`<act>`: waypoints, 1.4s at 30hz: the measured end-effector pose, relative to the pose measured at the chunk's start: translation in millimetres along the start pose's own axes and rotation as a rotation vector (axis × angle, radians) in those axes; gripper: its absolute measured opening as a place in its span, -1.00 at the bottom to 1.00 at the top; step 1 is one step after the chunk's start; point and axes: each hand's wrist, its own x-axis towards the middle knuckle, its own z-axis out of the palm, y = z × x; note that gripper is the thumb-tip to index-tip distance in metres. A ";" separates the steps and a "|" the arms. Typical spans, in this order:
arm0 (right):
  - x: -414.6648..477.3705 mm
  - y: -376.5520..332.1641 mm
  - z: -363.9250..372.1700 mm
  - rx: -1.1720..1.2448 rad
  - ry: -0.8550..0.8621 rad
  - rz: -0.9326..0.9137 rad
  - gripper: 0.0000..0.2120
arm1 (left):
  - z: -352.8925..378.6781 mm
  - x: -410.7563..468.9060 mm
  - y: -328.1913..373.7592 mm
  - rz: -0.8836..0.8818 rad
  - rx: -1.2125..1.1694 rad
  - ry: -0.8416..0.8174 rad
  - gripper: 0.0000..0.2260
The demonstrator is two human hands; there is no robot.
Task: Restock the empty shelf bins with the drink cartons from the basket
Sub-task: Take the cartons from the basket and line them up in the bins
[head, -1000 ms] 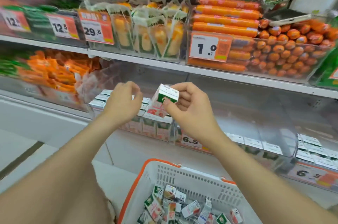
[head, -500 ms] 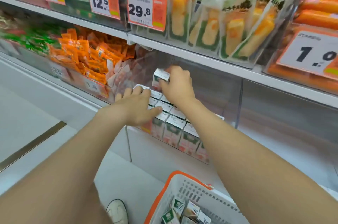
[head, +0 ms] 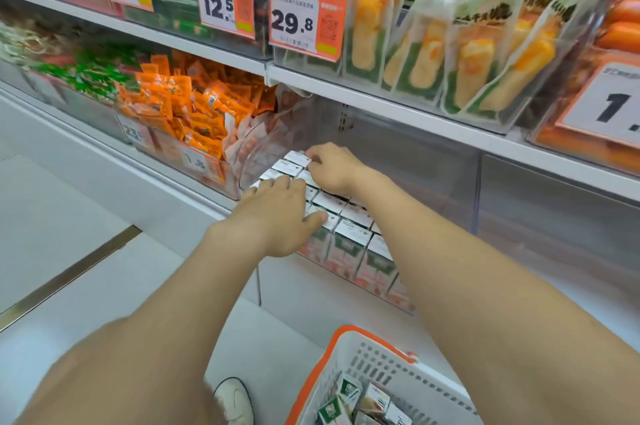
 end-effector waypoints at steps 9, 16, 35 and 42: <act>-172.7 -4.9 -1.8 -0.026 0.473 -0.211 -0.69 | -4.0 -56.7 34.7 0.123 -0.196 0.185 -0.87; -300.3 58.2 60.0 -0.304 0.069 -0.134 -0.74 | 54.6 -98.6 88.5 0.344 0.069 -0.432 -0.76; -337.4 228.0 242.8 -0.187 -0.573 0.099 -0.17 | 325.2 -100.1 112.8 0.431 0.375 -0.594 -0.33; -341.8 228.7 272.2 -0.019 -0.615 0.174 0.05 | 343.7 -96.9 108.9 0.480 0.479 -0.543 -0.34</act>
